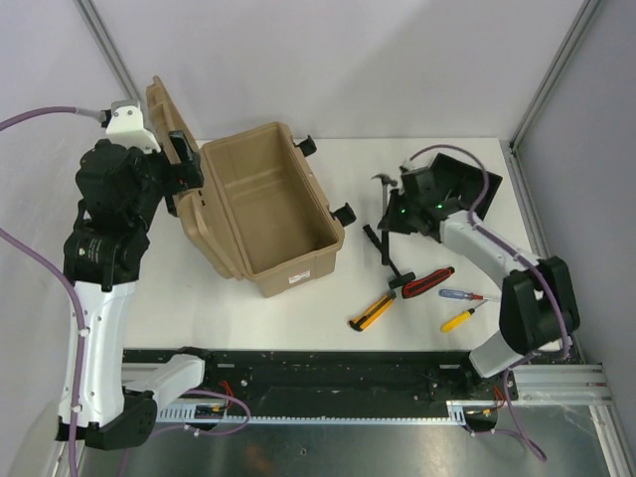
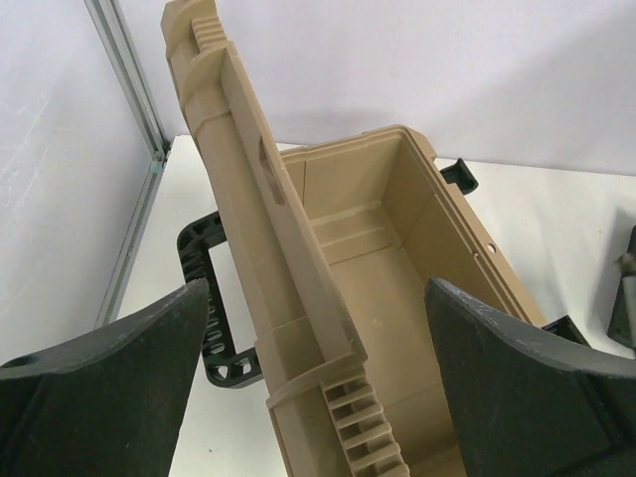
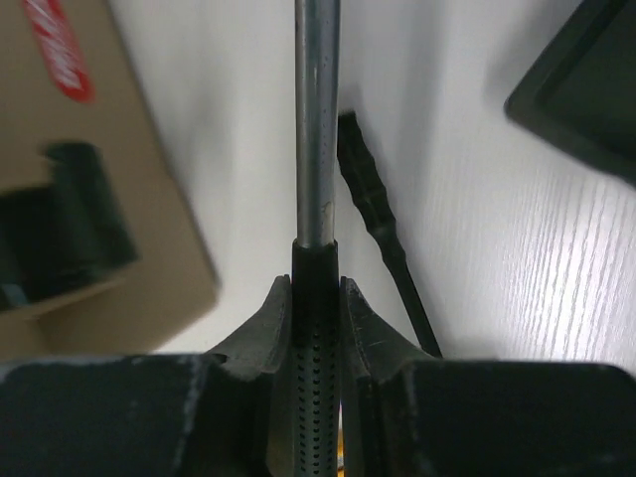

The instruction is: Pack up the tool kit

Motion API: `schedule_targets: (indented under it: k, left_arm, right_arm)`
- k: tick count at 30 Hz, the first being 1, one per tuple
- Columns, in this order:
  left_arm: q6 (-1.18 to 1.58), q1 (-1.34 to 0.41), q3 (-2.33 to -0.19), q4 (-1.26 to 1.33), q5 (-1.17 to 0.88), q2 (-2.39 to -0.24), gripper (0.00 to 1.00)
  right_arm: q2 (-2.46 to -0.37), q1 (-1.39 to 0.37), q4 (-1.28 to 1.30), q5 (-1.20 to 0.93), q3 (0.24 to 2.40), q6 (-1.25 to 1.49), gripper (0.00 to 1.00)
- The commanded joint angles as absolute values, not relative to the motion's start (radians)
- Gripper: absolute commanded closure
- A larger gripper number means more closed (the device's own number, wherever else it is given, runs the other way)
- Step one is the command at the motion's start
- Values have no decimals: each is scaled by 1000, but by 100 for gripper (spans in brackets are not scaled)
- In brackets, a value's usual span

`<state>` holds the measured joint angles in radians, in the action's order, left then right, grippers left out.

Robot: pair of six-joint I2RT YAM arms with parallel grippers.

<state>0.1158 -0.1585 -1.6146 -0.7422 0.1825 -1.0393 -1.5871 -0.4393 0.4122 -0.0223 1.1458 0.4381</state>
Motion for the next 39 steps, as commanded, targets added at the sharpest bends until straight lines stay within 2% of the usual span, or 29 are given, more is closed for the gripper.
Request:
schedule_targets:
  k: [1, 6, 11, 18, 23, 31, 39]
  left_arm:
    - [130, -163, -1661, -715, 202, -1018, 6]
    - [137, -163, -1661, -715, 210, -1016, 6]
    - [146, -163, -1667, -715, 215, -1014, 6]
    - [161, -163, -1675, -716, 209, -1008, 4]
    - [166, -163, -1669, -715, 205, -994, 3]
    - [167, -163, -1656, -715, 201, -978, 3]
    - [182, -164, -1635, -715, 184, -976, 3]
  right_arm:
    - [-1477, -362, 285, -206, 1213, 510, 100]
    - [-1446, -372, 264, -258, 1328, 507, 100]
    - [-1511, -493, 309, -208, 1541, 447, 100]
    - [-1752, -718, 348, -100, 1841, 343, 100]
    - [-1983, -797, 392, -38, 2033, 341, 100]
    - [-2227, -869, 535, 134, 2213, 308, 100]
    - [-2345, -881, 616, 224, 2223, 378, 100]
